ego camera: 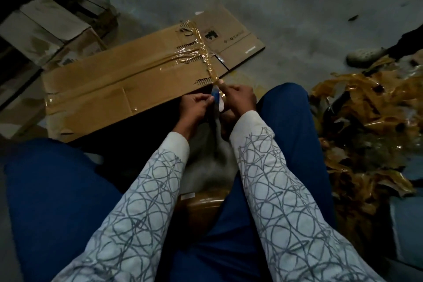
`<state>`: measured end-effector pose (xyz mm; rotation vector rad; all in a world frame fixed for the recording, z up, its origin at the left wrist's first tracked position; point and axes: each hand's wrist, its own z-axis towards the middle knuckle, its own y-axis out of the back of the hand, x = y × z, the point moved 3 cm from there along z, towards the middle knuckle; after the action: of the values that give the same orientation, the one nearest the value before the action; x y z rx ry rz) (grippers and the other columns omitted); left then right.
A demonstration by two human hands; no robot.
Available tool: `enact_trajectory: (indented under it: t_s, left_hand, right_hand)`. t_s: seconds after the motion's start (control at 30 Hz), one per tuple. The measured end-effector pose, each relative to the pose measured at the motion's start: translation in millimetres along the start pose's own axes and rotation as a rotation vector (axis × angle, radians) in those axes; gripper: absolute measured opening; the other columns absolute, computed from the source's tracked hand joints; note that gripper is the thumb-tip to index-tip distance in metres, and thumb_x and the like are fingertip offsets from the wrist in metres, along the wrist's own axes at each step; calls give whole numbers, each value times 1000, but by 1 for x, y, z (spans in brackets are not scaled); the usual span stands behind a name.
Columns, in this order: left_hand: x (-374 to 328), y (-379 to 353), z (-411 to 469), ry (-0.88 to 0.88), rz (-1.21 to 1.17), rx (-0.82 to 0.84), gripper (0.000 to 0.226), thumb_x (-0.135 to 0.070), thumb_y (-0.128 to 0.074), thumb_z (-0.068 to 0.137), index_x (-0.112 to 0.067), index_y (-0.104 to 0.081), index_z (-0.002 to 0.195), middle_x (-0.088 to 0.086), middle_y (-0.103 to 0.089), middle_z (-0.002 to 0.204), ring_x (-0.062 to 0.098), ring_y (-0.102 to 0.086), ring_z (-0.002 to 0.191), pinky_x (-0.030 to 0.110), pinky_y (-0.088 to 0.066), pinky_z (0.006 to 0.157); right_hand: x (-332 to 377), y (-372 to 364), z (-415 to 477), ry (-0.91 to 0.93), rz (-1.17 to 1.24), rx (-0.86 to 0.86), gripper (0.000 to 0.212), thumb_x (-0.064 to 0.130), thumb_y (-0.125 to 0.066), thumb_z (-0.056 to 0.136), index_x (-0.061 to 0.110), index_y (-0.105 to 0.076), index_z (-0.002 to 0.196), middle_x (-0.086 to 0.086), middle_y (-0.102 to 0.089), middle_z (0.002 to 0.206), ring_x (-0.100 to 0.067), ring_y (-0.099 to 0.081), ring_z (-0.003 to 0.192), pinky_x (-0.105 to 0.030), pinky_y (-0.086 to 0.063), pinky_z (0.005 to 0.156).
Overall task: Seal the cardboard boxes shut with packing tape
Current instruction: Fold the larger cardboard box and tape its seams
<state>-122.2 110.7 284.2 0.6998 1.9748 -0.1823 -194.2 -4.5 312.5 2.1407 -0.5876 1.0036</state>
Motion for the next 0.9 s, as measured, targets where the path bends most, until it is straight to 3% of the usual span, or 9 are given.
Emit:
enact_trajectory:
  t_s: [0.1,0.17,0.23,0.3,0.37,0.53,0.67,0.77,0.9]
  left_hand:
    - [-6,-8,-5,-348,357,-161,19,-21,-73,90,-16,-78,107,-6,-73,96,6,-66,84,12,-48,73]
    - [-5,-15,-6,-514,417,-226,19,-22,-76,86,-18,-80,104,-2,-75,91,9,-65,78,18,-47,69]
    - [-3,-23,-5,-550,352,-241,19,-19,-78,84,-16,-80,103,2,-76,90,12,-68,78,21,-51,71]
    - [-2,-29,-4,-478,220,-282,18,-19,-78,85,-15,-80,103,1,-77,97,11,-71,87,16,-53,76]
    - [4,-34,6,-264,91,-328,24,-24,-77,87,-14,-76,108,3,-75,106,13,-69,95,15,-51,79]
    - [27,-52,46,238,-97,-164,117,-72,-85,47,-20,-44,143,5,-60,134,26,-61,117,50,-51,100]
    - [26,-72,55,338,-284,-96,106,-49,-82,75,-18,-18,153,9,-43,145,33,-51,127,48,-47,97]
    - [33,-80,65,347,-352,-154,107,-44,-86,70,-20,-20,150,12,-44,144,31,-53,124,53,-49,101]
    - [42,-81,61,292,-377,-185,99,-45,-82,74,-26,-23,150,9,-48,139,31,-59,116,38,-58,69]
  right_hand:
    - [1,9,2,-78,96,66,38,56,-66,88,20,-75,79,0,-71,73,-17,-68,69,-32,-56,67]
    - [1,14,5,-162,228,100,40,48,-70,89,11,-71,74,-2,-67,62,-12,-62,49,-24,-50,52]
    - [2,26,12,-125,88,32,28,36,-76,88,15,-70,71,-1,-67,62,-3,-59,42,-13,-44,45]
    - [8,39,18,-18,-118,-101,8,29,-78,86,22,-76,83,-1,-74,82,-3,-69,67,-15,-53,61]
    - [16,48,18,63,-172,-191,15,25,-80,83,23,-77,97,-5,-74,103,-18,-71,90,-34,-61,79]
    - [27,84,20,204,-191,-249,10,25,-71,90,22,-77,97,-1,-74,97,-17,-72,84,-37,-61,78]
    - [19,97,33,168,-81,-176,5,23,-68,89,22,-73,88,1,-73,84,-10,-73,69,-34,-63,67]
    - [16,86,48,147,-14,-158,6,34,-60,80,29,-61,77,-5,-72,85,-22,-73,73,-43,-62,68]
    - [18,52,68,210,-23,34,18,36,-47,92,21,-55,99,-6,-69,101,-24,-68,92,-50,-58,82]
